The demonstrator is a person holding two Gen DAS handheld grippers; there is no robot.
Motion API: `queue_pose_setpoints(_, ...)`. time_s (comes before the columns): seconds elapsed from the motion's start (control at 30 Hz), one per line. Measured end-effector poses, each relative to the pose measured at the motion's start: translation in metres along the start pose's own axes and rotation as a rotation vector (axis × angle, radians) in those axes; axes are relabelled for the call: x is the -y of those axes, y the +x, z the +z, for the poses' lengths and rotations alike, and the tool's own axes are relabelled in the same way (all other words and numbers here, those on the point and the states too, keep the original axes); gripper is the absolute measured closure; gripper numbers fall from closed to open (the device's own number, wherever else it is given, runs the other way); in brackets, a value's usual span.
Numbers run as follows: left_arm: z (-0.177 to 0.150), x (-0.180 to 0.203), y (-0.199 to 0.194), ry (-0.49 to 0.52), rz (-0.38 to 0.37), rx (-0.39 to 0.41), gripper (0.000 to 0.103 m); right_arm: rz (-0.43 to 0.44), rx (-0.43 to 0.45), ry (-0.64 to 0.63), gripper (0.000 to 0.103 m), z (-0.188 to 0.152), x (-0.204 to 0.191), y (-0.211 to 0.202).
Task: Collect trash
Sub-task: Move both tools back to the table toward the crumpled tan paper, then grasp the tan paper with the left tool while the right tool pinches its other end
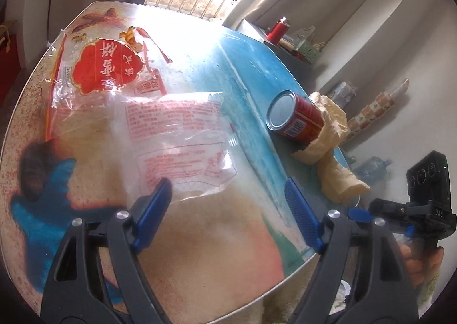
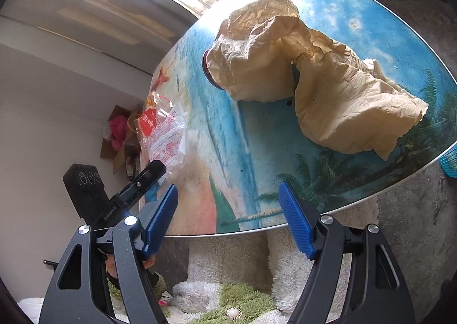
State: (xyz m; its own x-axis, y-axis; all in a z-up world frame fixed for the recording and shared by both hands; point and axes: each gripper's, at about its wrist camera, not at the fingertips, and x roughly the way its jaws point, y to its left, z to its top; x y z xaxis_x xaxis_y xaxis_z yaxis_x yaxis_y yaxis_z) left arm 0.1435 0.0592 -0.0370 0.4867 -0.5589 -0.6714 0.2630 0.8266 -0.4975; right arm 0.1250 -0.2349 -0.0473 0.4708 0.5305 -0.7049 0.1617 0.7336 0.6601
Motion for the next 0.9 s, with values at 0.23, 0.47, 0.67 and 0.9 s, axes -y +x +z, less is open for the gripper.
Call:
queue_pose_setpoints(0.23,-0.013,0.019,-0.011,0.050,-0.063,-0.009,0.027,-0.060,0.103,-0.082,0.031,0.013,-0.009,-0.024)
queue_pose_setpoints(0.47,-0.041,0.049,0.009,0.137,-0.069,-0.107,0.026,-0.200,0.194,-0.018,0.031,0.038,0.018,-0.043)
queue_pose_setpoints(0.67,-0.039,0.060,0.009,0.197,-0.026,-0.090,0.026,-0.278,0.197,0.049,0.031,0.040,0.040,-0.040)
queue_pose_setpoints(0.9,-0.007,0.096,0.010,0.336,-0.014,-0.007,0.026,-0.377,0.200,-0.028,0.031,0.042,0.037,-0.013)
